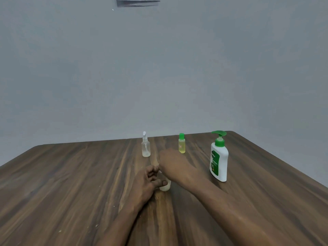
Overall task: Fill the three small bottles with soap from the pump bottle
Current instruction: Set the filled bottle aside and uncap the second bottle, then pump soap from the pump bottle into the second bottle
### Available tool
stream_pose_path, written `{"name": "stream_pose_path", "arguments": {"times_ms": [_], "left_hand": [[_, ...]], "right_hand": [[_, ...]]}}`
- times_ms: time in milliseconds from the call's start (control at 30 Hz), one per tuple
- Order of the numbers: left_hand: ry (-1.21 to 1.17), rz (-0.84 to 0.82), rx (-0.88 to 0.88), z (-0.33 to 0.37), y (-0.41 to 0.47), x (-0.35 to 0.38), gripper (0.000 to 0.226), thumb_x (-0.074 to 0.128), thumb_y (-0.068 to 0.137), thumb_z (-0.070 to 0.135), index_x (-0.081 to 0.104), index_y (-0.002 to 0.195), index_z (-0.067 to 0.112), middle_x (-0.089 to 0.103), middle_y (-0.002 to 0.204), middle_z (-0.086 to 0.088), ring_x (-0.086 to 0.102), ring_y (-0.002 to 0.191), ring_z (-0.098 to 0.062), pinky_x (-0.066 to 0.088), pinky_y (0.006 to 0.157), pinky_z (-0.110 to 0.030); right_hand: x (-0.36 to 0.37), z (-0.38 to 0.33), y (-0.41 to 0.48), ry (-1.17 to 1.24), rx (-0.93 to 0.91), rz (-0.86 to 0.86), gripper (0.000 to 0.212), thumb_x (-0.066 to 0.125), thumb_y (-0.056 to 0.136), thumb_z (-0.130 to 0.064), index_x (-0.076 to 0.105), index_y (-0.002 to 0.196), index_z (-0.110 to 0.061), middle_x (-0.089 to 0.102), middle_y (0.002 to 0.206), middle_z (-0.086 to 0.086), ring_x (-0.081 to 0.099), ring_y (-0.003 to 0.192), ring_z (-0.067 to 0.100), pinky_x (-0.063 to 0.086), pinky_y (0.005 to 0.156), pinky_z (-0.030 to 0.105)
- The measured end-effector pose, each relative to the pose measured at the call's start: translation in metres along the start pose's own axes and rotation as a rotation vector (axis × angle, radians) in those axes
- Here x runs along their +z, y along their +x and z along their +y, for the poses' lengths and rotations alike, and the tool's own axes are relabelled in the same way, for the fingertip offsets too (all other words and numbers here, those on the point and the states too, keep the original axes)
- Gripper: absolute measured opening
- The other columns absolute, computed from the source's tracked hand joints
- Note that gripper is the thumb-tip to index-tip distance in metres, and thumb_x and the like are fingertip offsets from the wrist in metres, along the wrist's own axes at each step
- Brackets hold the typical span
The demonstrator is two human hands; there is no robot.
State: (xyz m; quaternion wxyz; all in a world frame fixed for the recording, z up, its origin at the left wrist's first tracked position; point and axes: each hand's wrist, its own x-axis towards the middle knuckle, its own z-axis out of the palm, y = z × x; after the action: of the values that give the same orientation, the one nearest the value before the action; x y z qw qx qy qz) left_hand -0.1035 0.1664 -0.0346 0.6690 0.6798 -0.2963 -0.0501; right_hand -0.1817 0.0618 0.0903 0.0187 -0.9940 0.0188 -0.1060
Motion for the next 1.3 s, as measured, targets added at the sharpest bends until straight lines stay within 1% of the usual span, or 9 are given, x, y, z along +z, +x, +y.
{"name": "stream_pose_path", "arguments": {"times_ms": [133, 267, 367, 567, 867, 1000, 1133, 1233, 1300], "left_hand": [[0.015, 0.018, -0.020, 0.001, -0.001, -0.001, 0.037, 0.085, 0.064, 0.011, 0.071, 0.097, 0.005, 0.077, 0.095, -0.015, 0.072, 0.094, -0.039, 0.056, 0.088, -0.061], [0.027, 0.012, -0.048, 0.003, -0.002, 0.000, 0.035, 0.086, 0.071, 0.002, 0.069, 0.102, 0.002, 0.077, 0.096, -0.014, 0.073, 0.094, -0.035, 0.058, 0.089, -0.054], [0.035, 0.023, -0.058, 0.003, -0.002, 0.001, 0.033, 0.083, 0.074, -0.002, 0.068, 0.104, 0.001, 0.077, 0.097, -0.013, 0.074, 0.094, -0.034, 0.059, 0.089, -0.052], [0.052, 0.025, -0.053, 0.001, 0.000, -0.001, 0.033, 0.084, 0.072, 0.000, 0.070, 0.101, 0.006, 0.078, 0.096, -0.010, 0.074, 0.093, -0.032, 0.061, 0.085, -0.045], [0.077, 0.027, -0.049, 0.003, -0.001, -0.001, 0.032, 0.086, 0.071, 0.002, 0.071, 0.098, 0.009, 0.079, 0.095, -0.005, 0.075, 0.089, -0.025, 0.061, 0.082, -0.040], [0.086, 0.024, -0.050, 0.004, -0.002, -0.001, 0.033, 0.086, 0.070, 0.004, 0.071, 0.099, 0.010, 0.079, 0.096, -0.006, 0.075, 0.091, -0.026, 0.061, 0.085, -0.044], [0.101, 0.026, -0.043, 0.004, -0.003, 0.000, 0.033, 0.086, 0.072, 0.005, 0.071, 0.100, 0.010, 0.079, 0.096, -0.004, 0.075, 0.091, -0.025, 0.061, 0.086, -0.044], [0.107, 0.031, -0.038, 0.004, -0.003, 0.001, 0.032, 0.086, 0.072, 0.005, 0.071, 0.100, 0.011, 0.079, 0.095, -0.004, 0.075, 0.090, -0.023, 0.061, 0.086, -0.042], [0.103, 0.026, -0.031, 0.004, -0.003, 0.001, 0.032, 0.086, 0.073, 0.005, 0.071, 0.101, 0.011, 0.078, 0.096, -0.005, 0.075, 0.091, -0.024, 0.060, 0.086, -0.041]], "right_hand": [[-0.018, 0.016, 0.004, 0.124, -0.104, 0.014, 0.026, 0.053, 0.085, -0.002, 0.067, 0.105, -0.013, 0.064, 0.112, 0.004, 0.058, 0.101, 0.019, 0.047, 0.069, 0.024], [-0.027, 0.055, 0.025, 0.187, -0.013, 0.176, 0.033, 0.052, 0.085, 0.001, 0.070, 0.107, -0.016, 0.062, 0.117, 0.005, 0.056, 0.109, 0.020, 0.044, 0.077, 0.022], [0.003, 0.079, 0.038, 0.125, 0.041, 0.072, 0.034, 0.051, 0.088, -0.002, 0.067, 0.115, -0.015, 0.062, 0.122, 0.010, 0.059, 0.109, 0.023, 0.047, 0.089, 0.026], [0.057, 0.090, 0.047, 0.099, 0.076, -0.024, 0.022, 0.057, 0.085, -0.008, 0.066, 0.105, -0.004, 0.067, 0.106, 0.015, 0.062, 0.097, 0.028, 0.041, 0.069, 0.024], [0.078, 0.088, 0.053, 0.129, 0.070, -0.032, 0.016, 0.063, 0.082, -0.011, 0.069, 0.095, -0.005, 0.068, 0.094, 0.012, 0.063, 0.089, 0.026, 0.053, 0.074, 0.031], [0.081, 0.092, 0.048, 0.256, 0.123, 0.000, 0.034, 0.066, 0.081, -0.013, 0.062, 0.115, -0.007, 0.064, 0.108, 0.013, 0.061, 0.101, 0.027, 0.052, 0.083, 0.033], [0.060, 0.095, 0.024, 0.289, 0.153, 0.262, 0.020, 0.052, 0.086, -0.009, 0.065, 0.101, -0.007, 0.067, 0.091, 0.011, 0.062, 0.085, 0.026, 0.043, 0.064, 0.028], [0.045, 0.099, -0.014, 0.296, 0.051, 0.714, 0.011, 0.055, 0.085, -0.016, 0.065, 0.081, -0.014, 0.062, 0.067, -0.003, 0.052, 0.061, 0.010, 0.045, 0.062, 0.026], [0.038, 0.108, -0.040, 0.267, 0.055, 1.031, 0.008, 0.058, 0.084, -0.018, 0.065, 0.088, -0.016, 0.060, 0.073, -0.007, 0.051, 0.064, 0.007, 0.042, 0.065, 0.021]]}}
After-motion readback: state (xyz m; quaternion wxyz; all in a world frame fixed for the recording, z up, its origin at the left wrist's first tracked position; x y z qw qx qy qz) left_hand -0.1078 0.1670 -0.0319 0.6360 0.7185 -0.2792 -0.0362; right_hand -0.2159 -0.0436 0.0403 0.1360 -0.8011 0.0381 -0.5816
